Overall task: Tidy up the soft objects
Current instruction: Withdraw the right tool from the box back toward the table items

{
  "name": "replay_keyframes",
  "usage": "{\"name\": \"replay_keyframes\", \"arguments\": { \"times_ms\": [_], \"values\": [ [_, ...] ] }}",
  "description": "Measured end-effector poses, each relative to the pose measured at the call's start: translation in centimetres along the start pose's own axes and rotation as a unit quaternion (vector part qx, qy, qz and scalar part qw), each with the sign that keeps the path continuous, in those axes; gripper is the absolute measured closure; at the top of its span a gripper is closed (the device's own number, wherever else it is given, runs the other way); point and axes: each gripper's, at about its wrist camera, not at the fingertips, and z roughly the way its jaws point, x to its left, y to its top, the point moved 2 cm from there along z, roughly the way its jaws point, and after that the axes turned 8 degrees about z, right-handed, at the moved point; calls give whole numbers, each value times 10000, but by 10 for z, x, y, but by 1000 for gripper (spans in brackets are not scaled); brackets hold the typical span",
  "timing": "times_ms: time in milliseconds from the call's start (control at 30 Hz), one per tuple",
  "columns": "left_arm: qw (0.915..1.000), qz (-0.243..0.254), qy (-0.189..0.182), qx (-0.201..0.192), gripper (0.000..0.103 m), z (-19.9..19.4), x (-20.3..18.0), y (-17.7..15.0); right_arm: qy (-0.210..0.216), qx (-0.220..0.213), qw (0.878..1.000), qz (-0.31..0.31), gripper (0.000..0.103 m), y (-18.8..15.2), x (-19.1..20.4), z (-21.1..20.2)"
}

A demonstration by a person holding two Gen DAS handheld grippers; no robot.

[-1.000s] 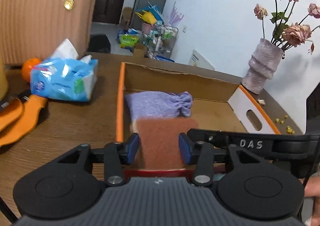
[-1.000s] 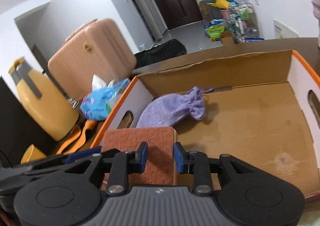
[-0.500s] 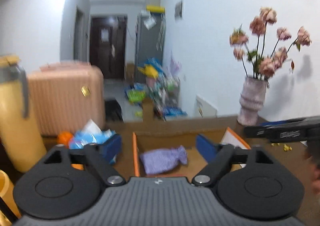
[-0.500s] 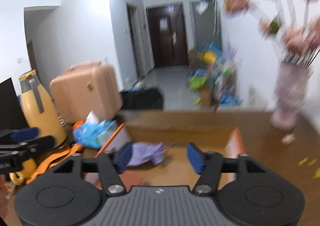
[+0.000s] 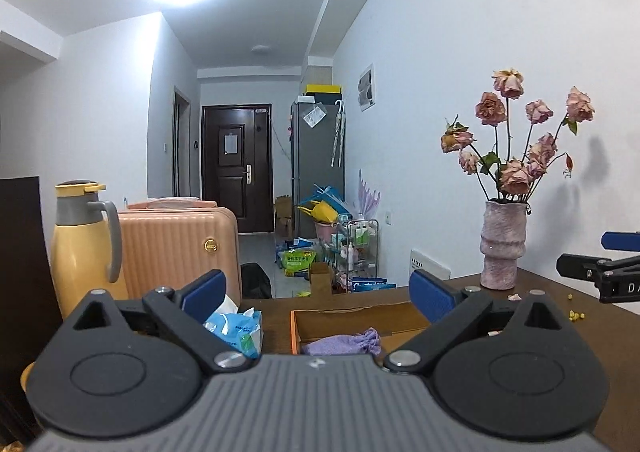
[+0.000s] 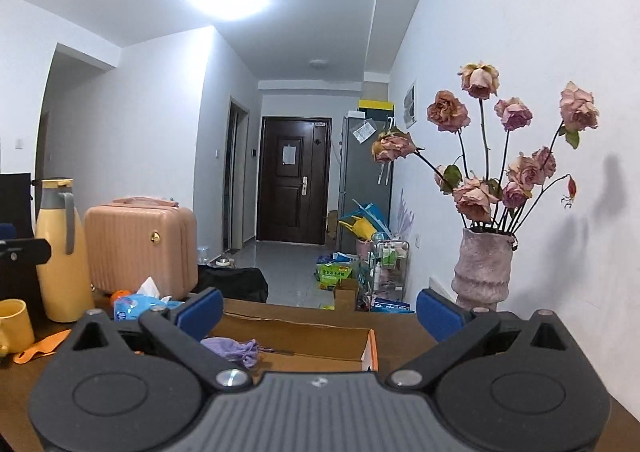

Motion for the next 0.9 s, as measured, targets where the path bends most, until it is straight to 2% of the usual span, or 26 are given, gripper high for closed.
{"name": "replay_keyframes", "arguments": {
  "times_ms": [167,300,467,567,733,900],
  "values": [
    [9998,0,193,49,0,-39,-1,-20,38,-95,9998,149,0,-16,1,-36],
    [9996,-148,43,230,0,-78,-3,-47,-23,-48,9998,197,0,-48,0,-69],
    [9982,-496,-166,279,0,-135,-4,-87,-101,70,9997,212,0,-85,3,-124],
    [9975,-564,-233,357,0,-164,-4,-108,7,110,9996,277,0,-104,8,-162],
    [9985,-189,-117,492,0,-202,-13,-132,257,266,9973,634,0,-139,21,-213],
    [9987,138,-148,478,0,-215,-19,-136,343,303,9987,224,0,-154,40,-227]
  ]
}}
